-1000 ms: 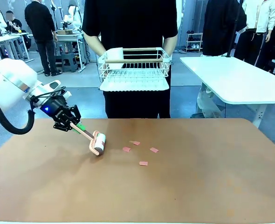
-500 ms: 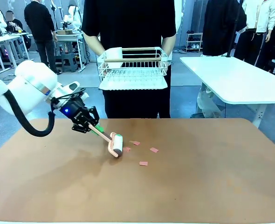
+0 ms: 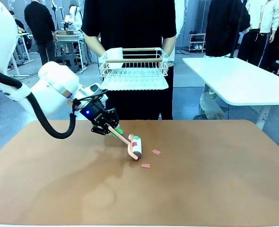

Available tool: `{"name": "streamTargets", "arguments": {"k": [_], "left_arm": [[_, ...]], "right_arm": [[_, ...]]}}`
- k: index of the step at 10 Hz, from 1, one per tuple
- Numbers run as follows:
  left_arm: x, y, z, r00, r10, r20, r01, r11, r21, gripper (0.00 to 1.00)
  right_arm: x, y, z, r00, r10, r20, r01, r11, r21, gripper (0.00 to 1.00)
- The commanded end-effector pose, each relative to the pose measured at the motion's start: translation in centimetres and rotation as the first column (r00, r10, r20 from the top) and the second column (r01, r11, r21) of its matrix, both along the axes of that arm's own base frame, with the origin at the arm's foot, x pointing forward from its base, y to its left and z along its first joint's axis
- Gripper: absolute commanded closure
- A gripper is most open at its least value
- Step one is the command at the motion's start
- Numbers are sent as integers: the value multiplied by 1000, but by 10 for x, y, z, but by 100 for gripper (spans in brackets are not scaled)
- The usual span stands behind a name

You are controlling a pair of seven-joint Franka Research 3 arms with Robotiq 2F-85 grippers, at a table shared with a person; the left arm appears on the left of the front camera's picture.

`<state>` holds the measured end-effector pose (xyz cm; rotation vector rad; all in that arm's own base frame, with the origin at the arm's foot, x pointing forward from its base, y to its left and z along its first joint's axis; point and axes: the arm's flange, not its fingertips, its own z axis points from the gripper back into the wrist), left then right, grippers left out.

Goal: Clean the table.
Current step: Clean the table with the Lint Roller when the human lifts the Dish drying rack.

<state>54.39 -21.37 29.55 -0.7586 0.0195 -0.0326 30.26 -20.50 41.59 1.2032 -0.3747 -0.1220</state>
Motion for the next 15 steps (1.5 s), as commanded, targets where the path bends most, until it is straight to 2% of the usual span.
{"name": "streamTargets", "arguments": {"k": [1,5,12,15], "left_arm": [[7,-22,-20,1000,20,4,-20,1000,19,79],[8,-74,-26,998,-67,-19,68,997,47,79],[8,-158,-34,996,-90,18,88,993,75,79],[7,-165,-33,995,-89,37,86,993,76,79]], "right_arm": [[-1,-1,3,1000,0,13,0,1000,12,0],[-1,-1,3,1000,0,13,0,1000,12,0],[-1,-1,3,1000,0,13,0,1000,12,0],[-1,-1,3,1000,0,13,0,1000,12,0]]}}
